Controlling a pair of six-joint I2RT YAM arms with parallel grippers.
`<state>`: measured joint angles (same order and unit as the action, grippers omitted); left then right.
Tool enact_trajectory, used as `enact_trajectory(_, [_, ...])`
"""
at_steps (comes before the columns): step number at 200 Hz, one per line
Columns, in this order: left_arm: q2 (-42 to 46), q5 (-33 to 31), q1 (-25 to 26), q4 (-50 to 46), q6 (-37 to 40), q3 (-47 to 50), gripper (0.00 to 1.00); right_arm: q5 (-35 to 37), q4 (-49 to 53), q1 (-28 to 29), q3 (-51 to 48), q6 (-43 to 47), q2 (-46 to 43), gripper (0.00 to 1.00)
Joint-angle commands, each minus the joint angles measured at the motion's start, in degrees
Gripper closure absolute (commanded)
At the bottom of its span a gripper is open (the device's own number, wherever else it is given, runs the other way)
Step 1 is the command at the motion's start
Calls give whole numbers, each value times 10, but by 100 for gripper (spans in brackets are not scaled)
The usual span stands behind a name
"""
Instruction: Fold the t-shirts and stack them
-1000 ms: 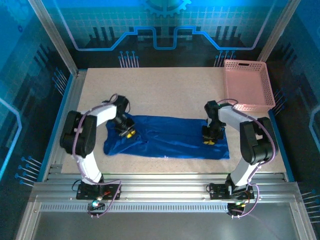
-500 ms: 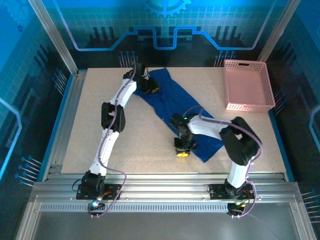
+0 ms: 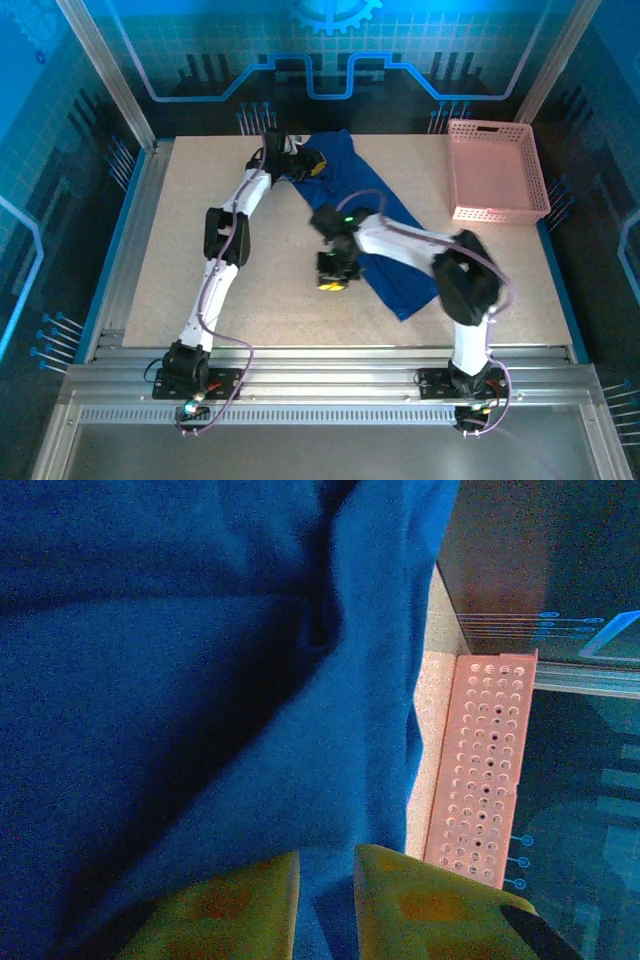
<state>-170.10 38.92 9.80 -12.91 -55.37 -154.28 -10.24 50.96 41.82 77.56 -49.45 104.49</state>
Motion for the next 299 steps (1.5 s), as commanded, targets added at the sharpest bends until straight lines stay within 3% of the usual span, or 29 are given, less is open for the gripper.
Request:
enact_trajectory(1, [-8,10,1,-44,11,27,70,80,70,-120,-93,75,-115,76])
enact_trajectory(21, [13,41,-3,-42,3,26,44,97,59,-190,-144,115,-151,76])
enact_trajectory(38, [102,49,-3,-24,13,93,20,116,39,-218,-186,132,-152,77])
enact_trajectory(43, [136,46,-3,-7,16,126,5,115,30,-223,-197,135,-150,77])
enact_trajectory(47, [165,44,-4,4,18,149,1,116,23,-227,-208,137,-148,78])
enact_trajectory(75, [339,31,-16,-34,63,240,1,104,-32,-212,-265,118,-137,79])
enact_trajectory(149, [767,-71,-78,-243,258,580,1,33,-143,-13,-275,19,-55,82])
enact_trajectory(187, [988,-113,-99,-304,272,796,1,-11,-149,103,-129,-2,39,81])
enact_trajectory(232, [1220,-145,-98,-378,210,1009,1,-90,-139,158,65,-14,161,79])
enact_trajectory(248, [1303,-147,-98,-412,180,1069,1,-90,-122,163,79,-14,134,72])
enact_trajectory(270, [1399,-107,-89,-418,117,1148,2,-62,-81,154,44,10,23,48])
enact_trajectory(299, [1444,-118,-12,-390,65,1231,9,-24,-17,109,-76,45,-132,36])
